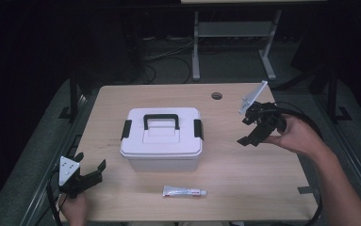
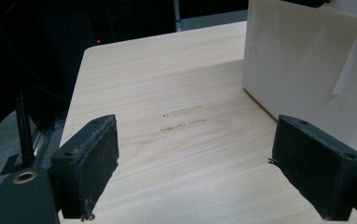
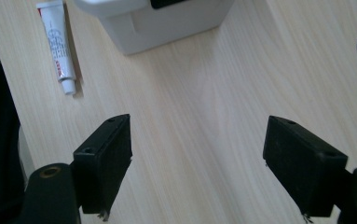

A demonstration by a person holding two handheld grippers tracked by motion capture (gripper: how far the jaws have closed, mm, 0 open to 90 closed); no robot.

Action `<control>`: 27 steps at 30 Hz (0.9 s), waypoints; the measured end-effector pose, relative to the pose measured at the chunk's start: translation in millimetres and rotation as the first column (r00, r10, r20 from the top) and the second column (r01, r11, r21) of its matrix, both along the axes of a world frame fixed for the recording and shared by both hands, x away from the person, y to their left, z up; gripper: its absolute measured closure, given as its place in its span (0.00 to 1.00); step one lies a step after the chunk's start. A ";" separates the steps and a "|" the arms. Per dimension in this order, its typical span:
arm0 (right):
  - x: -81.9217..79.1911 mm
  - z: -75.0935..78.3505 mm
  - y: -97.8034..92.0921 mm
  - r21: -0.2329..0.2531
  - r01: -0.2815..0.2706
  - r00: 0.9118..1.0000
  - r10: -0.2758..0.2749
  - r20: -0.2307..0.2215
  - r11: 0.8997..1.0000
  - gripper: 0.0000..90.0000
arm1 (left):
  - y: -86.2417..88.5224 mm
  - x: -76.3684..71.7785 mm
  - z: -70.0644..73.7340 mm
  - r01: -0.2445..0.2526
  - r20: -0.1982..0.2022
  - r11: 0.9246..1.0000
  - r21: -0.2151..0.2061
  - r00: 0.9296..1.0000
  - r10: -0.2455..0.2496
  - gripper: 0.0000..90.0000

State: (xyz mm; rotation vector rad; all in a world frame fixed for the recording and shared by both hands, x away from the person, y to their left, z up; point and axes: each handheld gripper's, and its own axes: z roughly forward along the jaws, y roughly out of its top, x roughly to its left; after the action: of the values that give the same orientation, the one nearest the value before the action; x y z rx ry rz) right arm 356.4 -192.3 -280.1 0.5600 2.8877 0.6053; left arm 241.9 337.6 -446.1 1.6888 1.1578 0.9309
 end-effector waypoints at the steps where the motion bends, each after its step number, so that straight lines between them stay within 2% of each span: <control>1: 1.7 1.8 2.4 -0.002 -0.005 1.000 0.005 0.000 1.000 0.26 | -0.1 -0.1 0.1 0.001 0.001 1.000 0.001 1.000 -0.001 0.15; 17: 21.9 19.3 46.0 -0.023 -0.075 0.997 0.075 -0.015 0.997 0.25 | 1.3 0.6 0.6 -0.005 -0.002 1.000 -0.025 1.000 0.005 0.15; 27: 38.5 23.5 83.4 -0.046 -0.126 0.992 0.125 -0.029 0.991 0.25 | 3.4 1.1 1.3 -0.006 0.000 0.999 -0.041 1.000 0.006 0.15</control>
State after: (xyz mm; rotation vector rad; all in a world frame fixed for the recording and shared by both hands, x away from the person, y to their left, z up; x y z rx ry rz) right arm 394.9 -108.9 -256.6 0.3853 2.9702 0.5483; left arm 243.0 341.0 -444.8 1.6532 1.1744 0.9051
